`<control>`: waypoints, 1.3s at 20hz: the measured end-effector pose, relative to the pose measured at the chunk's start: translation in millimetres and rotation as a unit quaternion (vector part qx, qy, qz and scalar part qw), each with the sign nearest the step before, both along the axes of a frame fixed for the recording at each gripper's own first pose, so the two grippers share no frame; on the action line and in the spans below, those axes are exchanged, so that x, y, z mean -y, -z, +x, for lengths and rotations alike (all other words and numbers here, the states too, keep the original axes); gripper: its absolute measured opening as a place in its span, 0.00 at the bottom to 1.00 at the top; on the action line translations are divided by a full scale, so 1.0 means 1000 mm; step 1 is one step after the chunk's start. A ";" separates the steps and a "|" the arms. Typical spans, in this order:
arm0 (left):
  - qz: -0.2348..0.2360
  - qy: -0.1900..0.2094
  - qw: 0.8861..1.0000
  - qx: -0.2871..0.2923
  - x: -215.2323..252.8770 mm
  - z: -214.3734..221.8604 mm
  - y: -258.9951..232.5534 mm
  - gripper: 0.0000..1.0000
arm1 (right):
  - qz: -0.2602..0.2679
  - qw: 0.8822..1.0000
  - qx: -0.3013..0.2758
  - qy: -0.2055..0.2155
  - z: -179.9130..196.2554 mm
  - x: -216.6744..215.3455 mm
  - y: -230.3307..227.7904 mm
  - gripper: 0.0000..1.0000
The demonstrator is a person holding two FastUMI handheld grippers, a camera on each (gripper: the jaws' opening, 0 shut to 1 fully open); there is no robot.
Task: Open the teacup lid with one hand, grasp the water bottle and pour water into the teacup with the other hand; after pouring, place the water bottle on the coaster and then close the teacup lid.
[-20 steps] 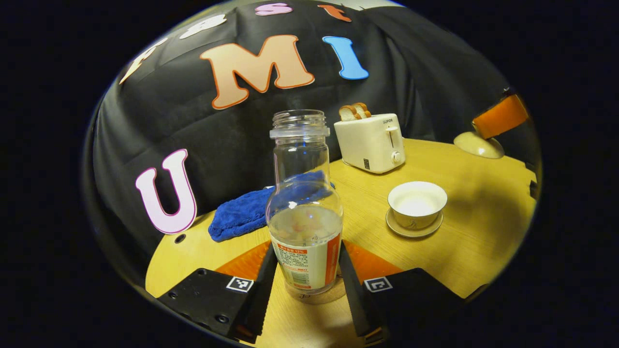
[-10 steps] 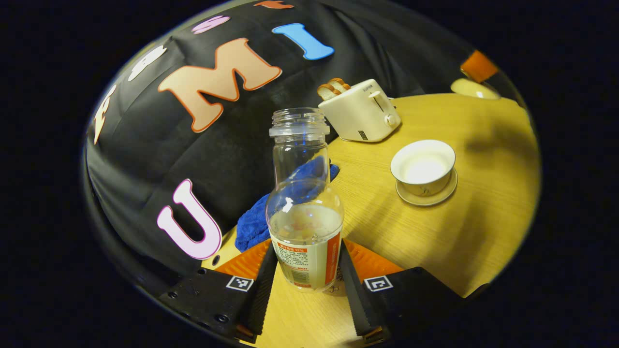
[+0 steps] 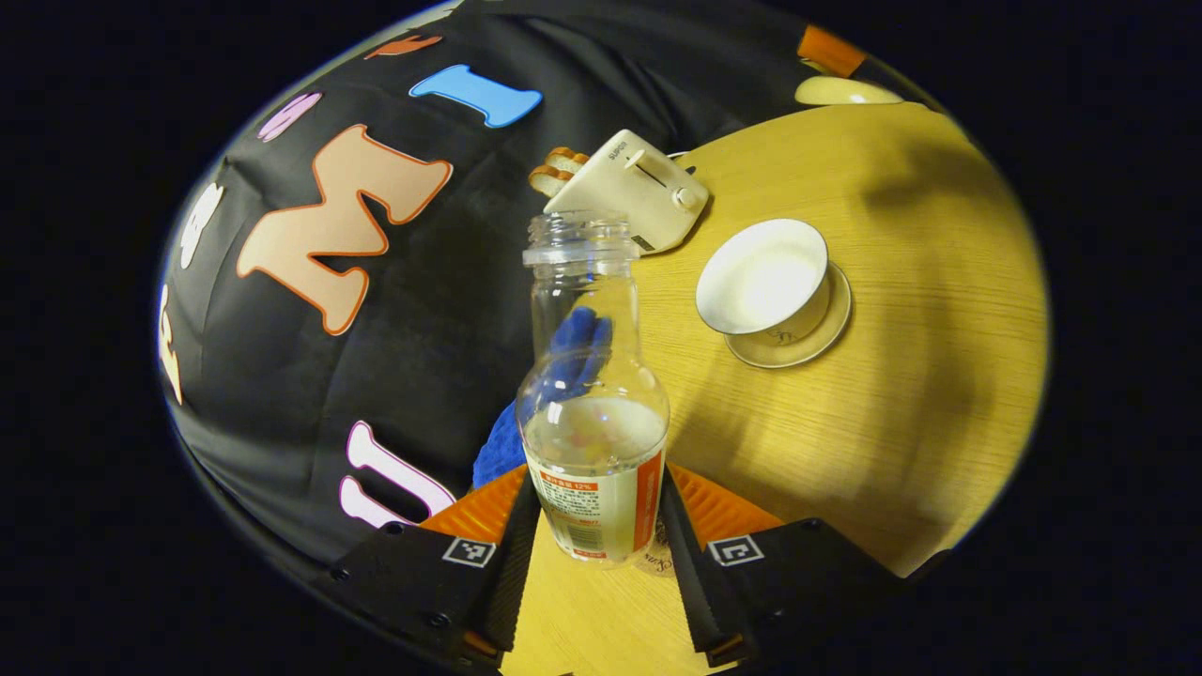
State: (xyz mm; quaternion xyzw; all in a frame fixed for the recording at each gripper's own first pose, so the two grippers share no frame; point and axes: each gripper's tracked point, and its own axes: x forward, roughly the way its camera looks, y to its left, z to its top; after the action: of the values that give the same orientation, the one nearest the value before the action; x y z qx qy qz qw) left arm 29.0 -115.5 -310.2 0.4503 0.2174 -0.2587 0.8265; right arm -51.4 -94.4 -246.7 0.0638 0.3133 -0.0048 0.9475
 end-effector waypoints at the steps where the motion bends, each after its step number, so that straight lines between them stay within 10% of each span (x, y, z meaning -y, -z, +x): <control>1: 0.013 0.006 1.000 -0.001 -0.001 0.003 0.000 0.67 | 0.001 1.000 0.002 0.001 -0.001 0.002 -0.001 0.30; 26: 0.333 0.160 0.928 -0.038 -0.008 0.023 -0.003 0.67 | 0.055 0.998 0.014 0.028 -0.014 0.035 0.019 0.28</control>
State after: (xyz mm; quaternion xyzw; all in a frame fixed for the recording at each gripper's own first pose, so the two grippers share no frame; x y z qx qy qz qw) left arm 52.0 -107.4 -307.2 0.7182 0.2478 -0.3173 0.5675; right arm -65.8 -129.0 -266.1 0.1246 0.2976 -0.0133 0.9464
